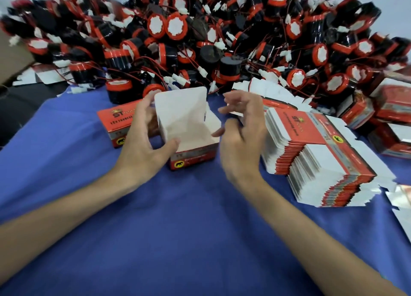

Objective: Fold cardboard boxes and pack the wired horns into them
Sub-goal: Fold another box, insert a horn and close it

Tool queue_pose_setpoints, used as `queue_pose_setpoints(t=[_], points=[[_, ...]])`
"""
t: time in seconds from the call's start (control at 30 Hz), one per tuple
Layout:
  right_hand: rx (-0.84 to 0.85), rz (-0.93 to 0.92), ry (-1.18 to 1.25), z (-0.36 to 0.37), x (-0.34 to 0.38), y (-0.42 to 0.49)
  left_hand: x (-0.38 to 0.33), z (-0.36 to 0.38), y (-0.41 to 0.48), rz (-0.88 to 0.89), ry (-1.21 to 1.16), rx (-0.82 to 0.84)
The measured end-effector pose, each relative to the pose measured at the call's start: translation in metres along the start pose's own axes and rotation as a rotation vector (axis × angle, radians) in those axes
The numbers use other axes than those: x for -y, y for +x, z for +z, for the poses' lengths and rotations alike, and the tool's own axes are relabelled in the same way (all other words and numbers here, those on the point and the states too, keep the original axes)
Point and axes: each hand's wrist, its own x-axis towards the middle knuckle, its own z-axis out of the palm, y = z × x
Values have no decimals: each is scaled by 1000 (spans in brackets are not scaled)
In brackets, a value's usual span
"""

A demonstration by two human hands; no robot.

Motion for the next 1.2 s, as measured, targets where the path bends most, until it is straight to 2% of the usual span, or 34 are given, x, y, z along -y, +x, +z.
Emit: queue_pose_setpoints(t=[0.1,0.17,0.27,0.3,0.4,0.5,0.6,0.73,0.87,0.93,1.03,1.1,1.2], points=[[44,225,-165,16,-19,32,0,-1,3,1,24,-132],[163,322,-333,22,-38,56,-1,-2,3,-2,13,-196],[565,259,-838,25,-64,73,-2,-4,0,47,97,-188],[632,214,-964,26,-67,73,-3,-5,0,72,128,-176],[582,47,-1111,28,-63,65,-7,-3,-2,143,209,-158],[553,-24,-1073,23,-57,58,-9,2,-4,169,290,-141],[589,14,-1023,21,-54,53,-8,5,-4,166,403,-148],[507,107,-855,15,-44,54,-6,3,-2,107,473,-169],[479,58,-726,-5,-18,37,1,-1,1,134,510,-125],[387,16,-637,-23,-2,23,4,-3,2,154,503,-83],[189,28,-309,-52,16,1,1,-4,1,178,512,-68],[95,71,-120,-62,17,-9,-3,-2,0,263,548,-61],[36,108,21,-66,14,-16,-6,3,0,431,592,-48]])
